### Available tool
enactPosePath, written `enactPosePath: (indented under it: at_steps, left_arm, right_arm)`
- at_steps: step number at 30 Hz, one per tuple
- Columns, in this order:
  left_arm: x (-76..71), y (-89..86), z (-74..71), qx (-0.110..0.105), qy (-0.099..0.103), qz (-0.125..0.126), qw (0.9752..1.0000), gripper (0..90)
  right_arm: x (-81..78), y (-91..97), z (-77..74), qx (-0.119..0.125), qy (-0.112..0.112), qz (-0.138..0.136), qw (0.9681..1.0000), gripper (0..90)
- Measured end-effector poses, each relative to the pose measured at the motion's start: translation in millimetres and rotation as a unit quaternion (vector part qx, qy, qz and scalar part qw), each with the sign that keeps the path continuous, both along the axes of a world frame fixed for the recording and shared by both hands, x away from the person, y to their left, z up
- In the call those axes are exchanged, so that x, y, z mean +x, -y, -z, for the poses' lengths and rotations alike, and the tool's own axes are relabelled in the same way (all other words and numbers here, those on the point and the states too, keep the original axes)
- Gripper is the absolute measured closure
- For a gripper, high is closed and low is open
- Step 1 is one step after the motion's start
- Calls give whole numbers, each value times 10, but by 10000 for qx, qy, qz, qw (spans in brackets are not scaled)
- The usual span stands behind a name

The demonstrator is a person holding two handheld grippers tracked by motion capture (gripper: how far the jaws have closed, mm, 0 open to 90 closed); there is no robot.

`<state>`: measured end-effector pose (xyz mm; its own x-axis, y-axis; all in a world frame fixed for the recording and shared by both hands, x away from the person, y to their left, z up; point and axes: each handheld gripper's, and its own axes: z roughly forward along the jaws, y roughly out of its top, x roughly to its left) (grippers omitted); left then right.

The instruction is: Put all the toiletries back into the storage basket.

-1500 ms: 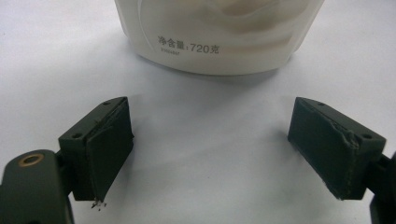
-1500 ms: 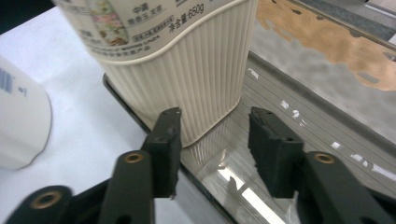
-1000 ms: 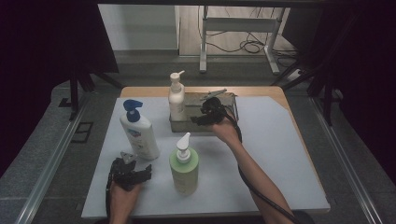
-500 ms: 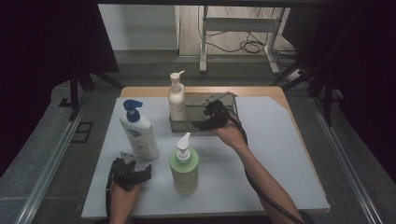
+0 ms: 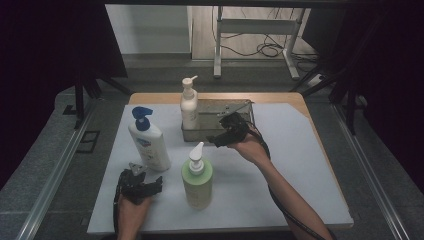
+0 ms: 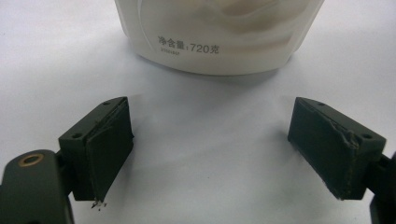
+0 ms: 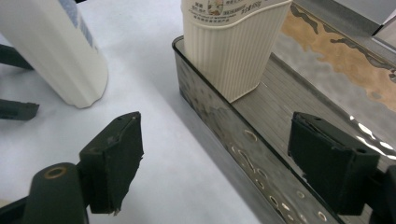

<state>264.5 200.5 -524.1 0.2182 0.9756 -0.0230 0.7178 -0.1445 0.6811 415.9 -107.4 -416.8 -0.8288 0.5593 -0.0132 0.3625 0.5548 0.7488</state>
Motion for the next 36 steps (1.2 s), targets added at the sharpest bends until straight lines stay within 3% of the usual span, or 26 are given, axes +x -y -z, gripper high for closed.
enactPosePath:
  at_steps: [16,36]
  left_arm:
    - [-1,0,-1,3,-2,-1,10000,138]
    - [0,-2,-1,19,5,10,10000,138]
  right_arm:
    - [-266,126,-28,-42,108,-234,9997,145]
    - [-511,383,83,400,-51,-470,9981,134]
